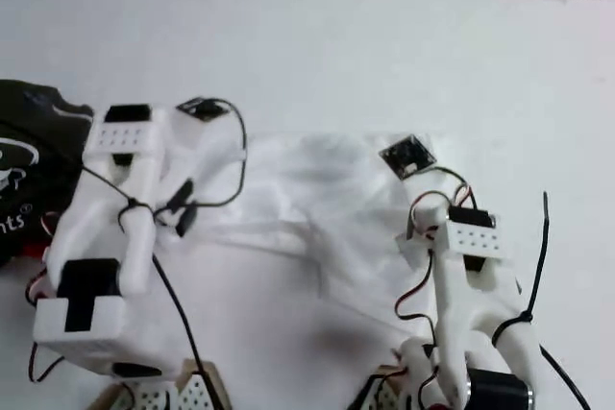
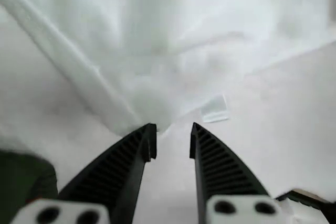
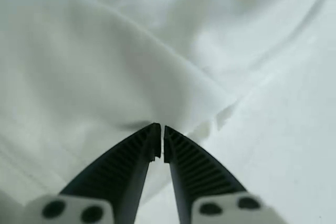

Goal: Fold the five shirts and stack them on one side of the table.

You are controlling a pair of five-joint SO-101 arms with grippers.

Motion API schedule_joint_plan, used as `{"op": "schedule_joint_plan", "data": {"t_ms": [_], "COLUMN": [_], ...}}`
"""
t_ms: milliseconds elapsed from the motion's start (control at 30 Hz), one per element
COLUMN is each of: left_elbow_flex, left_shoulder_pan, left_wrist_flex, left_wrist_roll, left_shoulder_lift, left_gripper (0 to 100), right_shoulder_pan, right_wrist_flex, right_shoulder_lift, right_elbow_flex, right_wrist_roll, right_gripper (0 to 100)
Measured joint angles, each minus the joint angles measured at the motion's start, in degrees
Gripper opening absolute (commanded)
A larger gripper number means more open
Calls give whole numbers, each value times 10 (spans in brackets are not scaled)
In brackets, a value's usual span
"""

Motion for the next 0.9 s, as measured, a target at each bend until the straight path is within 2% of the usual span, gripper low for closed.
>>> {"op": "schedule_joint_plan", "data": {"t_ms": [233, 300, 400, 500, 700, 800, 900], "left_elbow_flex": [77, 86, 87, 85, -20, -100, -130], "left_shoulder_pan": [-19, -21, -22, -16, 22, 26, 27], "left_wrist_flex": [-116, -126, -127, -126, -42, 18, 61], "left_wrist_roll": [-34, -46, -53, -53, -61, -106, -169], "left_shoulder_lift": [0, 0, 0, 0, 0, 0, 0], "left_gripper": [134, 124, 16, 24, 27, 27, 27], "right_shoulder_pan": [0, 0, 0, 0, 0, 0, 0], "right_wrist_flex": [0, 0, 0, 0, 0, 0, 0], "right_shoulder_lift": [0, 0, 0, 0, 0, 0, 0], "right_elbow_flex": [0, 0, 0, 0, 0, 0, 0], "right_wrist_roll": [0, 0, 0, 0, -2, -2, -2], "right_gripper": [20, 20, 20, 20, 20, 20, 20]}}
